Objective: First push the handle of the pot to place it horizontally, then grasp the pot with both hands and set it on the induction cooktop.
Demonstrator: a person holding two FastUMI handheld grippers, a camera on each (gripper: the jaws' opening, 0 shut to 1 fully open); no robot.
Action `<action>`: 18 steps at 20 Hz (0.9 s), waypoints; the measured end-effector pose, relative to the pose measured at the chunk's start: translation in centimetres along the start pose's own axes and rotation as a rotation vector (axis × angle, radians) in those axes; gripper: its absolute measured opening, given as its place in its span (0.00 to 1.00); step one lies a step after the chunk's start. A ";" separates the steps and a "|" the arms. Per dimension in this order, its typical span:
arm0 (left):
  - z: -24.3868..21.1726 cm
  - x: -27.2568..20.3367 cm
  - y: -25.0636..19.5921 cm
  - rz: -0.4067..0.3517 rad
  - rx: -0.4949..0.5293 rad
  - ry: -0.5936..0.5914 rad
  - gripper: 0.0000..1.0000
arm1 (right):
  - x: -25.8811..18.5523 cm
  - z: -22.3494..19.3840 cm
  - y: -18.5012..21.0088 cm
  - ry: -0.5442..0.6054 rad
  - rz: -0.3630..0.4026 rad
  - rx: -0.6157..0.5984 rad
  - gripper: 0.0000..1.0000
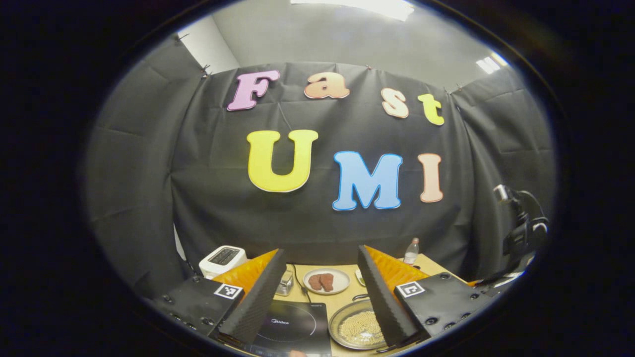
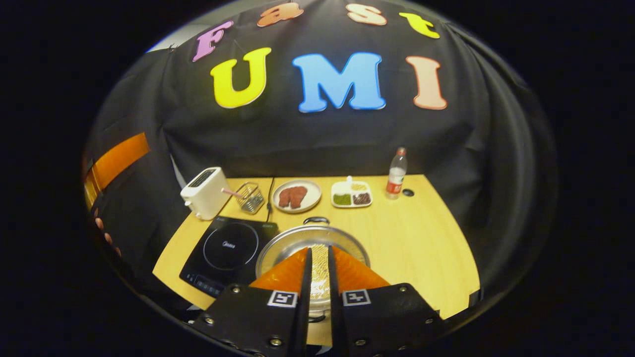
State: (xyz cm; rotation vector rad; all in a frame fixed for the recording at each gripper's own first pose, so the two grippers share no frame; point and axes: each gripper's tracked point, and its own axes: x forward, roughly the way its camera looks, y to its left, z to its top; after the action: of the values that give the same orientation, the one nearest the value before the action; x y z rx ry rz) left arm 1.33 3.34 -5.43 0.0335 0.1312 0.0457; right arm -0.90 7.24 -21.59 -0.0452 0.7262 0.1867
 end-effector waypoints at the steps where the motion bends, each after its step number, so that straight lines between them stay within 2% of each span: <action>1: -0.2 -0.1 0.2 0.002 -0.001 0.005 0.97 | 0.8 -1.4 0.1 0.045 -0.001 0.007 0.16; 2: -0.4 -0.1 0.3 0.004 -0.003 0.010 0.97 | 0.3 -2.3 0.1 0.082 0.010 0.022 0.17; 3: -0.6 -0.2 0.5 0.006 -0.005 0.015 0.97 | 1.3 -3.6 0.3 0.117 0.021 0.034 0.07; 4: -0.8 -0.4 0.7 0.009 -0.007 0.019 0.97 | 1.7 -4.5 0.7 0.147 0.030 0.043 0.08; 5: -1.0 -0.4 0.9 0.012 -0.009 0.022 0.99 | 1.8 -5.2 0.9 0.177 0.040 0.046 0.01; 11: -2.3 -0.6 2.1 0.025 -0.023 0.047 0.94 | 2.9 -9.9 2.6 0.311 0.086 0.068 0.01; 15: -2.5 -0.8 3.0 0.040 -0.026 0.054 0.94 | 4.1 -12.5 3.6 0.385 0.112 0.024 0.00; 18: -2.5 -0.8 3.7 0.059 -0.027 0.056 0.94 | 4.8 -14.0 4.7 0.436 0.145 0.054 0.00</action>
State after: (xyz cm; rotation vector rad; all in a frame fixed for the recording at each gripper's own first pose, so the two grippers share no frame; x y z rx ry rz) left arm 0.04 7.11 -7.70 0.0095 0.1859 0.1071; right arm -7.43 11.12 -35.17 0.0192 1.1702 0.3005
